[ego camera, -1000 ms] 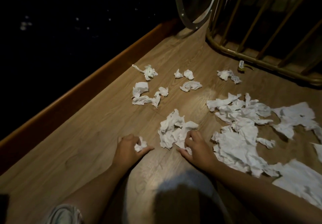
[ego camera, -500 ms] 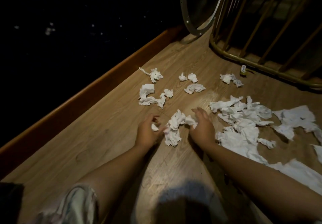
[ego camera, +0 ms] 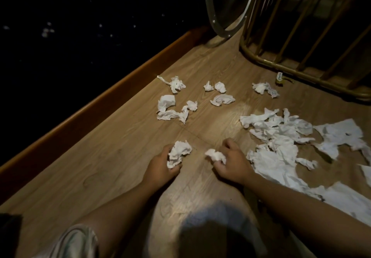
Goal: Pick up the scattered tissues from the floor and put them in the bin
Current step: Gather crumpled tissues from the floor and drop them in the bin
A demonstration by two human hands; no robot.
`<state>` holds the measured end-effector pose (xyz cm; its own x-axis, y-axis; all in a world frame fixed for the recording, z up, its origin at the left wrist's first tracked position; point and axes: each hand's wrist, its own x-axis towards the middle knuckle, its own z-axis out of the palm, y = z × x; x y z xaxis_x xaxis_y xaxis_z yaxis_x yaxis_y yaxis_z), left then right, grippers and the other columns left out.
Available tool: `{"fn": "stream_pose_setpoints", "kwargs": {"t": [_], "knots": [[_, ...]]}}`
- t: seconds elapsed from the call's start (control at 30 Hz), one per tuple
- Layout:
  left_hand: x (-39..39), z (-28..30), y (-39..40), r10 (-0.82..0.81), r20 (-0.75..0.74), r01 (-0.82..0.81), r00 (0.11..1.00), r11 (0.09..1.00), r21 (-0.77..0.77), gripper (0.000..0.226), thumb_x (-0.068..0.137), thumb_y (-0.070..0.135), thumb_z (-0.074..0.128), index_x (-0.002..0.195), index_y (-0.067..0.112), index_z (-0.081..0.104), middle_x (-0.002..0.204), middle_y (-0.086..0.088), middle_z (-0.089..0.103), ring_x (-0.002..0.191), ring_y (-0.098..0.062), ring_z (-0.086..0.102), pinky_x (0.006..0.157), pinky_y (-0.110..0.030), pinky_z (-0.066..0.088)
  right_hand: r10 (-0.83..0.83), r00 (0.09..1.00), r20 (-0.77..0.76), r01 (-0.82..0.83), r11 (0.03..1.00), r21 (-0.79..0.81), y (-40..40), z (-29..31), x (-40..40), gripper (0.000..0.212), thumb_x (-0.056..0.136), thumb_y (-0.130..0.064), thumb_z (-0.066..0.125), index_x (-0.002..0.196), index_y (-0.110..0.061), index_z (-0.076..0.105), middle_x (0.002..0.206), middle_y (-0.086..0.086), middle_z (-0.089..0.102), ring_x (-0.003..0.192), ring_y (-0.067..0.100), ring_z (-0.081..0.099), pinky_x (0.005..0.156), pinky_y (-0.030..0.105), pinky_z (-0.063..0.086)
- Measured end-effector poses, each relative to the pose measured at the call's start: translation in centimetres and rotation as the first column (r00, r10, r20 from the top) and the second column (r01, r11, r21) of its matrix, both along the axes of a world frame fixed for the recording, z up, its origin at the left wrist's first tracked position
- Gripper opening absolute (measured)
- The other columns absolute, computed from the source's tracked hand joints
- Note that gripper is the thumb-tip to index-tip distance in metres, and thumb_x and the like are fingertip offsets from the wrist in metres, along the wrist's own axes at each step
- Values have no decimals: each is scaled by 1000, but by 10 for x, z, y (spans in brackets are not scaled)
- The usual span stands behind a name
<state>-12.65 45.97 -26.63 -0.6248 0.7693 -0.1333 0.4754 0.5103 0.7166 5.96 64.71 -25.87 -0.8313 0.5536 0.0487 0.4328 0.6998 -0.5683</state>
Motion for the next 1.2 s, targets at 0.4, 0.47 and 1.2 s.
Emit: {"fn": "stream_pose_setpoints", "kwargs": {"t": [0.4, 0.47, 1.2], "knots": [[10, 13, -23, -111, 65, 111, 992, 994, 10, 42, 67, 20, 62, 108, 28, 59, 89, 8, 68, 76, -8, 64, 68, -26, 50, 344, 918, 197, -349, 937, -9, -60, 6, -53, 42, 77, -36, 47, 99, -7, 68, 106, 13, 58, 108, 31, 52, 86, 33, 47], [6, 15, -29, -82, 91, 82, 992, 997, -4, 38, 69, 24, 63, 107, 26, 65, 89, 6, 69, 74, -8, 62, 65, -21, 47, 318, 921, 224, -327, 945, 3, -56, 8, -45, 35, 78, -34, 50, 89, -5, 67, 98, 12, 57, 100, 29, 53, 79, 29, 42], [-42, 161, -123, 468, 758, -820, 454, 553, 149, 24, 93, 11, 47, 103, 0, 66, 90, -17, 70, 71, -25, 66, 58, -26, 52, -191, 981, -26, 88, 566, -820, -110, 162, -126, 12, 87, -5, 48, 82, -8, 58, 73, 11, 59, 60, 18, 57, 52, 23, 46]]}}
